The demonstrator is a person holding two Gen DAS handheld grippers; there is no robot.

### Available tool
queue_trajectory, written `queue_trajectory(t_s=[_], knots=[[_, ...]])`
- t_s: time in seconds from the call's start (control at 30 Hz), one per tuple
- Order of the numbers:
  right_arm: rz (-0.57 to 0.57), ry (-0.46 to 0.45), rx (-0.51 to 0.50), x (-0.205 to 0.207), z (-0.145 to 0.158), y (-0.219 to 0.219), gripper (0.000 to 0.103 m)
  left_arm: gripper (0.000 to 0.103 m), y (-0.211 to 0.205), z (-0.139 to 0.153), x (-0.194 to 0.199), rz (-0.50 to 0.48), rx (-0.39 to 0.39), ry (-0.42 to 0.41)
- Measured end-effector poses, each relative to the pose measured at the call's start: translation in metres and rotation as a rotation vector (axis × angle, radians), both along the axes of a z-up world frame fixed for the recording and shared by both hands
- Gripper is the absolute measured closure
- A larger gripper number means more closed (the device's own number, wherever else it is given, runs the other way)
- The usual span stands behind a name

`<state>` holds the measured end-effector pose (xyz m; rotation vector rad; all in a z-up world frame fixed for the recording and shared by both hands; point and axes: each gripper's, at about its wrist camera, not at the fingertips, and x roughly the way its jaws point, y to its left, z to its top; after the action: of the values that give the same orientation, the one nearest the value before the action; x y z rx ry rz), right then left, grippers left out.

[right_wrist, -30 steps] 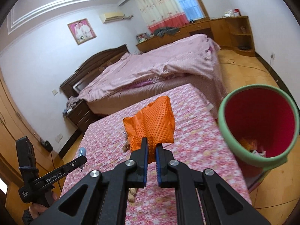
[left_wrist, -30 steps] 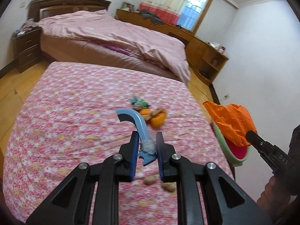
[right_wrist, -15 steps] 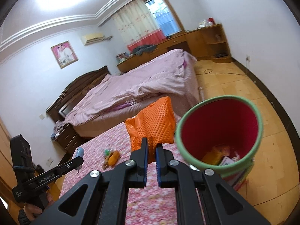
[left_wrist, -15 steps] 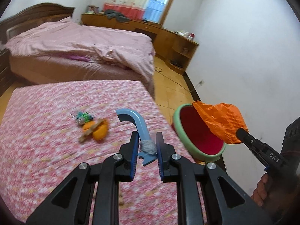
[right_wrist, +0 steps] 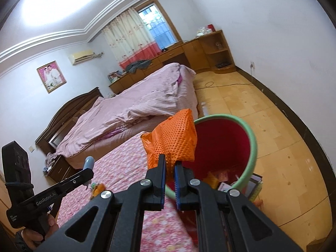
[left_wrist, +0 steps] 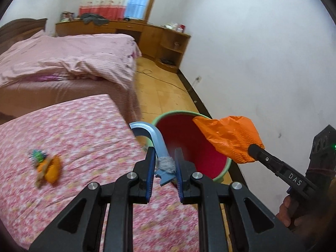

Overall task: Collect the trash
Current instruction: 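Carry the blue hook and orange mesh bag over the red bucket, then open the left tool to drop the hook while the right tool drops the mesh bag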

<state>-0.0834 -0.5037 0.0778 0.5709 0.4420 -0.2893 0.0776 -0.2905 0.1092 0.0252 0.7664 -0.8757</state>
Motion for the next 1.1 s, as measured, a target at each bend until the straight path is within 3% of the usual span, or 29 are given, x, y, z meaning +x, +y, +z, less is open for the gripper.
queue_trajectory(t_s=[0.4, 0.73, 0.87, 1.1], knots=[[-0.059, 0.063, 0.048, 0.009, -0.033, -0.048, 0.094, 0.085, -0.074, -0.04, 0.015, -0.099, 0.063, 0.049], [-0.073, 0.108, 0.076, 0.022, -0.053, -0.064, 0.094, 0.085, -0.098, -0.07, 0.024, -0.143, 0.113, 0.092], [-0.079, 0.122, 0.087, 0.026, -0.057, -0.067, 0.093, 0.065, -0.101, -0.074, 0.024, -0.134, 0.129, 0.1], [-0.08, 0.137, 0.107, 0.028, -0.061, -0.067, 0.087, 0.064, -0.091, -0.066, 0.027, -0.106, 0.115, 0.098]])
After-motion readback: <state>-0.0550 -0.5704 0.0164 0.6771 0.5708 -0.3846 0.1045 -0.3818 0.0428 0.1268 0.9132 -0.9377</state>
